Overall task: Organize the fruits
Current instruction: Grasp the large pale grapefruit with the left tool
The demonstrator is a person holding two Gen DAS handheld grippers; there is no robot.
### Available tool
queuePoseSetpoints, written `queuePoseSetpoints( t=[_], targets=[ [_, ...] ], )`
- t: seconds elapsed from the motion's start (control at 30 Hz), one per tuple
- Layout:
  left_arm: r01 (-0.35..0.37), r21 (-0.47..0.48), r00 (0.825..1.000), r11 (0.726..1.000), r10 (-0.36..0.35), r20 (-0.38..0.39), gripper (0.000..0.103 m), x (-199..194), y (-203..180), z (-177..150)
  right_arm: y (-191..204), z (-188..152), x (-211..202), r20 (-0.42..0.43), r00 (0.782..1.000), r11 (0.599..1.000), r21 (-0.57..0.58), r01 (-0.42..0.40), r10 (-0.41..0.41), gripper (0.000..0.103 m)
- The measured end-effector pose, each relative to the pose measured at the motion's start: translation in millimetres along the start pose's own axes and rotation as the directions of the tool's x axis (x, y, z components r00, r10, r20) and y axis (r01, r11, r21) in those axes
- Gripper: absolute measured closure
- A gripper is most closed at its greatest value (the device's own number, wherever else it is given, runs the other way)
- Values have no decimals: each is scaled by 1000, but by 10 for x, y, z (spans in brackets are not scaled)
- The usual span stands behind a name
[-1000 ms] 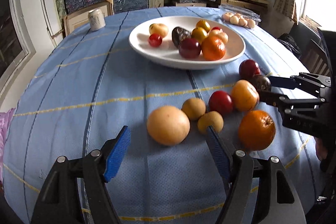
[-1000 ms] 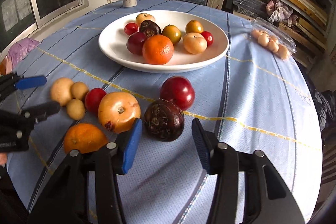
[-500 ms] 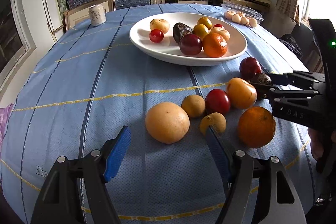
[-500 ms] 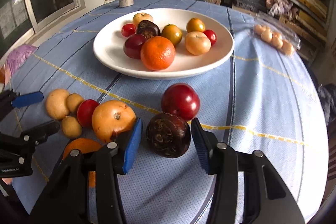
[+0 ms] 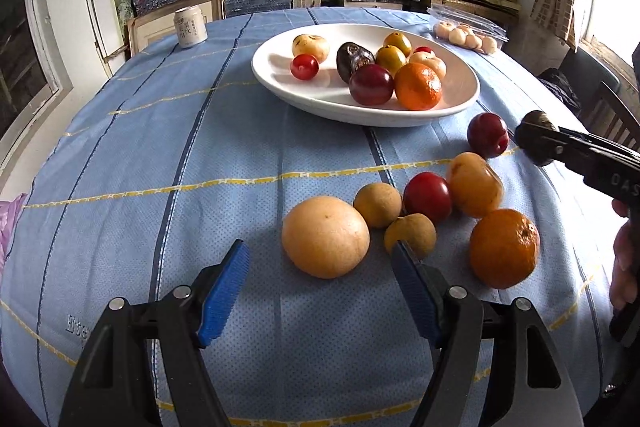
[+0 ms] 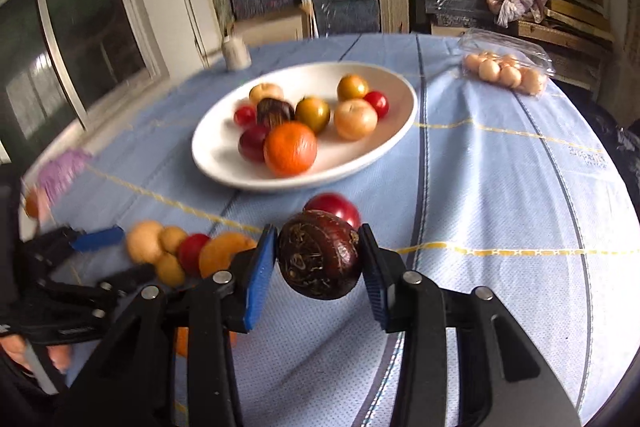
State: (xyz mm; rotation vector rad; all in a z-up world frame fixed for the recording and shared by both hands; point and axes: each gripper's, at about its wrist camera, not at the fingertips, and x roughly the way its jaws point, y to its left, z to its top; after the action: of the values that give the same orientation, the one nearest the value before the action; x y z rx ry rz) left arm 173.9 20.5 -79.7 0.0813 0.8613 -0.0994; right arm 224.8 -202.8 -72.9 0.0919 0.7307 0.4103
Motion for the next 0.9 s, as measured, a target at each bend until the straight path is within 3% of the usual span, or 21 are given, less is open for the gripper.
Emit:
queuePoseSetpoints(
  t=[0.17, 0.4, 0.43, 0.47, 0.5, 0.9],
  targets=[
    [-60, -16, 998, 998, 59, -14, 27, 59, 55, -6, -13, -51, 8, -7, 1000, 1000, 6, -14, 14, 62],
    [-70, -14, 997, 997, 70, -25, 30, 168, -16, 39, 7, -77, 25, -1, 999, 999, -3, -32, 32, 62],
    [-75, -15, 997, 997, 75, -21, 34, 174, -21, 50, 4, -79, 23, 2, 999, 999, -4, -33, 33, 62],
    [-68, -17, 998, 998, 68, -18, 54, 174, -18, 57, -1, -83, 18, 5, 999, 999, -3, -34, 34, 62],
    [-58, -21, 998, 998, 57, -16, 56, 171, -10, 63, -6, -89, 14, 5, 999, 999, -1, -37, 37, 62],
    [-51, -19, 996, 999, 52, 72, 56, -182, 5, 19, 27, -84, -30, 23, 998, 998, -8, -57, 57, 62]
  ],
)
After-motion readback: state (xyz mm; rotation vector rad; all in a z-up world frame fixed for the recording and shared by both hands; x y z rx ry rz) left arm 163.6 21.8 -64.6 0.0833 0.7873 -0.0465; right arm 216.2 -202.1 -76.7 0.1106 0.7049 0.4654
